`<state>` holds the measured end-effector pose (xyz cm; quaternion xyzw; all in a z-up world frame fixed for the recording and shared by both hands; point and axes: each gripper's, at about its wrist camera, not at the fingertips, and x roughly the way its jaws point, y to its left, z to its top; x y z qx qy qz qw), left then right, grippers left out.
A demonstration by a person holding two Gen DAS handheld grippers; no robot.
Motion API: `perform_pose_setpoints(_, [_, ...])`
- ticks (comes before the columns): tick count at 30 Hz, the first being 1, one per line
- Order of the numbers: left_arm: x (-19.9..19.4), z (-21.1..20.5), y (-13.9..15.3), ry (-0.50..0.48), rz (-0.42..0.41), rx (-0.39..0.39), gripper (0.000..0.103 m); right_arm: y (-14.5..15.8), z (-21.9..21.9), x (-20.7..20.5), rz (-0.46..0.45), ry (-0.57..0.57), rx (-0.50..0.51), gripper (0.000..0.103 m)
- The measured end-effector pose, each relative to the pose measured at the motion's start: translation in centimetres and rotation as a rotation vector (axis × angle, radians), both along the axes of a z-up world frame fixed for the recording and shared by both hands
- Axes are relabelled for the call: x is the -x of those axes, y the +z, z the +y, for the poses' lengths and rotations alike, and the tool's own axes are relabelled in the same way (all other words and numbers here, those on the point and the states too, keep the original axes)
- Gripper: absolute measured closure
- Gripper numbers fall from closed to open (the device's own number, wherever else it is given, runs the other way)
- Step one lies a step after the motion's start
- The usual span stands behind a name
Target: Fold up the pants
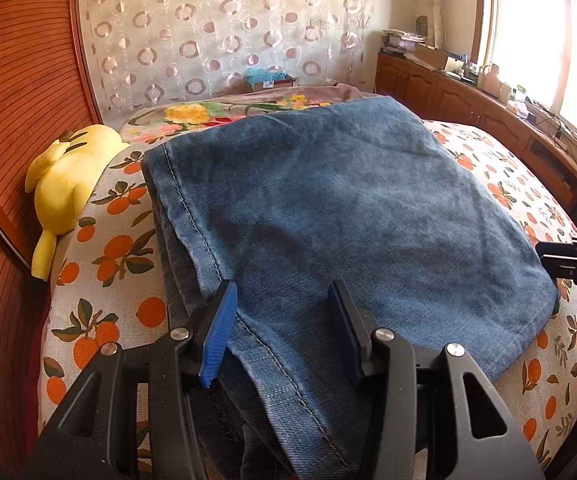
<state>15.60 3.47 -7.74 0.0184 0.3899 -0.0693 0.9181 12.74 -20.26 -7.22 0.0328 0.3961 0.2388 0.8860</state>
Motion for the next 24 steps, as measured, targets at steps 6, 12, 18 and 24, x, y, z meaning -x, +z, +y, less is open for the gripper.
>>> perform_pose_setpoints(6, [-0.3,-1.2,4.6,-0.031,-0.031,-0.056,0.055,-0.4,0.7,-0.4,0.006,0.063,0.000,0.090])
perform_pose_setpoints(12, [-4.3,-5.0,8.4,-0.138,-0.030,-0.047,0.055,-0.1,0.2,-0.3,-0.005,0.066,-0.041,0.095])
perform_pose_setpoints(18, [-10.9,-10.4,8.5,-0.240,0.066,-0.013,0.055,-0.3,-0.4,0.0,-0.009,0.069,-0.056,0.095])
perform_pose_setpoints(24, [-15.7,-14.9,6.7,-0.277,0.166,-0.057,0.055,-0.4,-0.2,0.0,-0.005,0.068,-0.066,0.095])
